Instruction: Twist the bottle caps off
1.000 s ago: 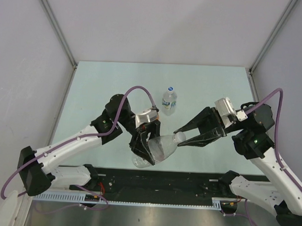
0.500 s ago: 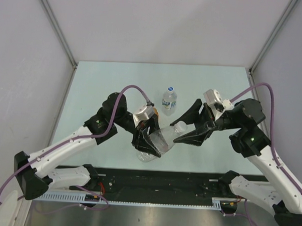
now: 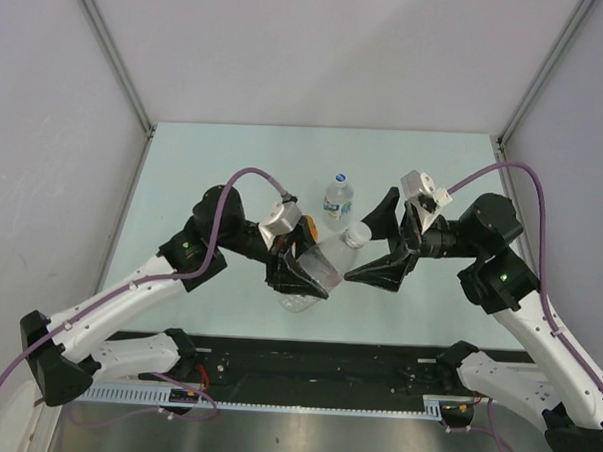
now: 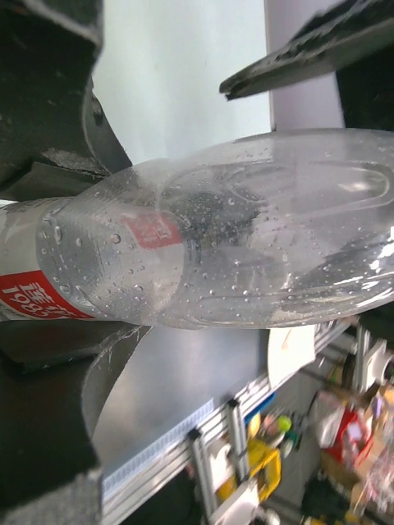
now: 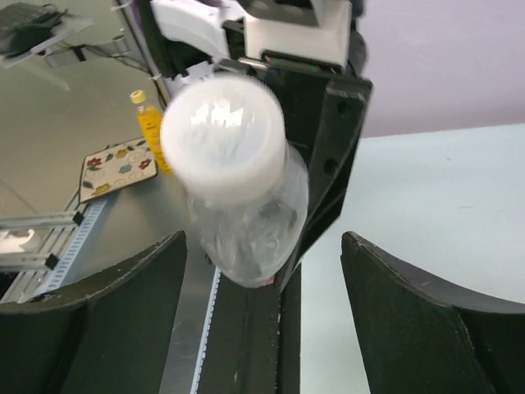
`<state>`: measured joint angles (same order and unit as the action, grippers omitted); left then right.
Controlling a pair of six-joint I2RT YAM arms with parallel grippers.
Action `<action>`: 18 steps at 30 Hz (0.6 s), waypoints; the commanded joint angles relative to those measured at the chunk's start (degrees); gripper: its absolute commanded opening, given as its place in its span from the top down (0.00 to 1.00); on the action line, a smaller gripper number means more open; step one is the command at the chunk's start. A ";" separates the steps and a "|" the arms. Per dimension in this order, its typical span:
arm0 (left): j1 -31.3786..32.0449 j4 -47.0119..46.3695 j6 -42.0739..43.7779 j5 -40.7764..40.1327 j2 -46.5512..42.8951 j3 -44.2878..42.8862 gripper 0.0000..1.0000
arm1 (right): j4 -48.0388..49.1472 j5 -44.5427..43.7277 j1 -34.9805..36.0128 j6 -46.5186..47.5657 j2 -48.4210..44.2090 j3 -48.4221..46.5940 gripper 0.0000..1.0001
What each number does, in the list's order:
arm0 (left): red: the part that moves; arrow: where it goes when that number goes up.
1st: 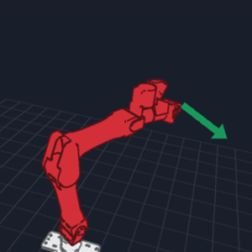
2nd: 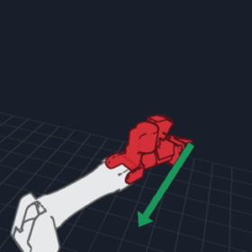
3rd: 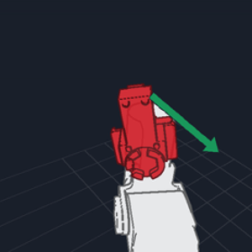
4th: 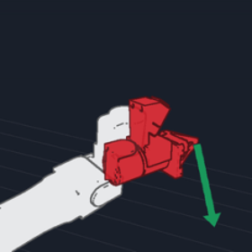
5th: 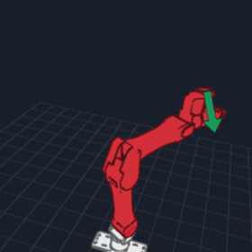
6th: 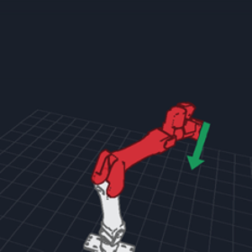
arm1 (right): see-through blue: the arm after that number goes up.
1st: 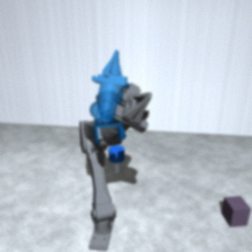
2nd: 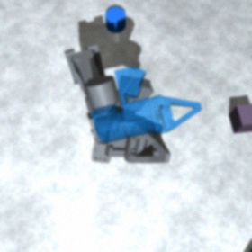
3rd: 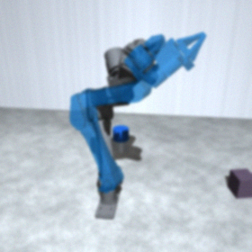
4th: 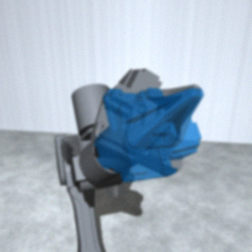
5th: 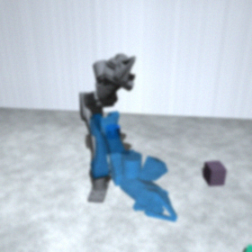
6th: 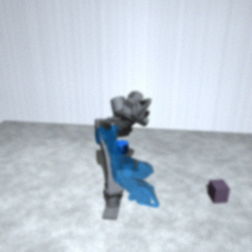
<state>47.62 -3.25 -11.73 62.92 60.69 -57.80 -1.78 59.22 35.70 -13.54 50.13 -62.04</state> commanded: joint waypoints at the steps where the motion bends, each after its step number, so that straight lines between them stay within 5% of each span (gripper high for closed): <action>1: -1.03 -2.99 2.15 -13.91 -4.34 -0.74 1.00 | -4.80 -8.74 -0.99 1.14 -1.52 -0.45 0.19; 5: -1.03 -4.22 3.37 -28.17 -8.82 2.24 1.00 | -8.58 -18.94 -1.34 1.85 -2.67 -0.45 0.19; 12: -0.33 -0.98 7.85 -46.02 -8.92 3.83 1.00 | -5.00 -51.25 0.24 -7.71 -6.62 0.07 0.22; 18: 3.36 0.43 11.55 -62.79 -8.48 5.33 1.00 | -0.15 -57.02 3.49 -14.40 -7.42 -1.24 0.13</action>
<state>48.88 -3.29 -4.25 15.16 52.10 -53.32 -6.63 11.14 38.00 -22.11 43.03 -61.84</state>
